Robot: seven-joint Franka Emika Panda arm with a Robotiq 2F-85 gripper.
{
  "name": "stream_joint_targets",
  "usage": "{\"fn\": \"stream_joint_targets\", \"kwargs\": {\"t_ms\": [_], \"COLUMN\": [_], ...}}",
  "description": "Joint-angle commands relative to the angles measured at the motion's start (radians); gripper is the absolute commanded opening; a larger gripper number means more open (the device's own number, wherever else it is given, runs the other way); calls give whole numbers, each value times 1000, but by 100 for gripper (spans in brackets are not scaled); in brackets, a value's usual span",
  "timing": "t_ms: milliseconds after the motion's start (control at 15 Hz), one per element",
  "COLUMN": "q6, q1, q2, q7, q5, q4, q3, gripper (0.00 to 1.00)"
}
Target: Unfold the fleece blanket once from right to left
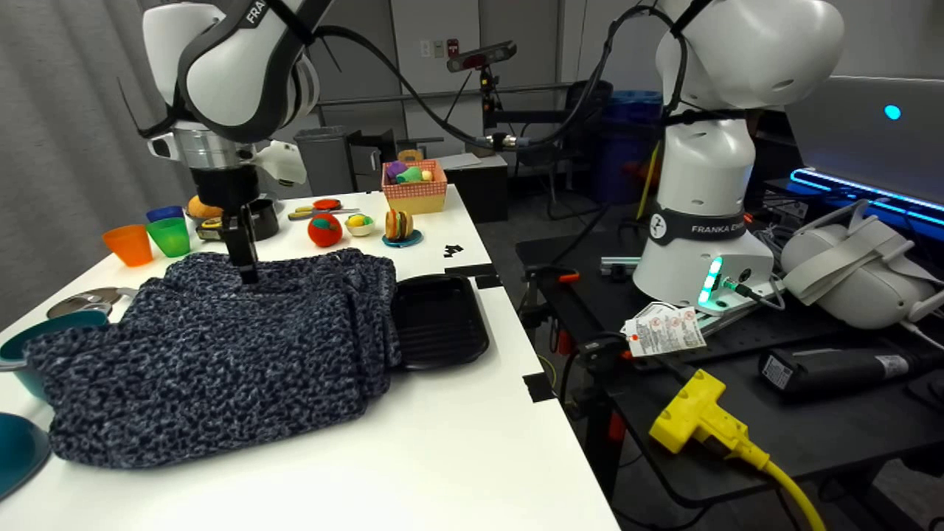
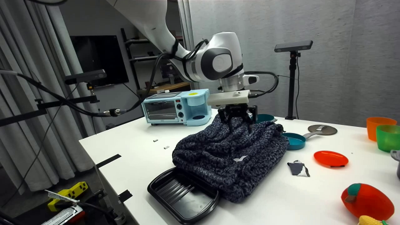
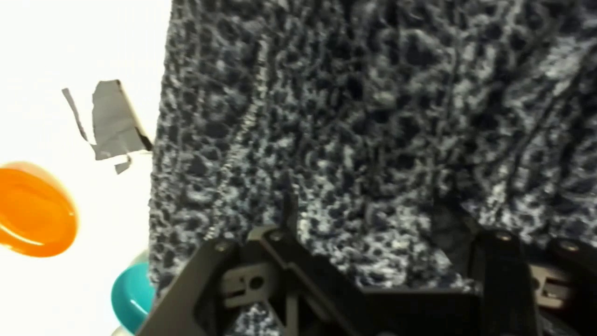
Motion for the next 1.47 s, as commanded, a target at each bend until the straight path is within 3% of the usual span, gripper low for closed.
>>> {"fn": "stream_joint_targets", "kwargs": {"t_ms": [0, 533, 733, 800, 933, 1400], "q6": [-41, -80, -94, -99, -107, -124], "q1": [4, -28, -80, -99, -132, -113], "q2": [13, 69, 97, 112, 134, 170], "q7": [32, -65, -143, -173, -212, -147], "q5": [-50, 12, 90, 115, 159, 160], "q4": [20, 69, 83, 90, 98, 134], "q3": [-28, 91, 139, 150, 166, 126], "gripper": [100, 100, 99, 75, 71, 17]}}
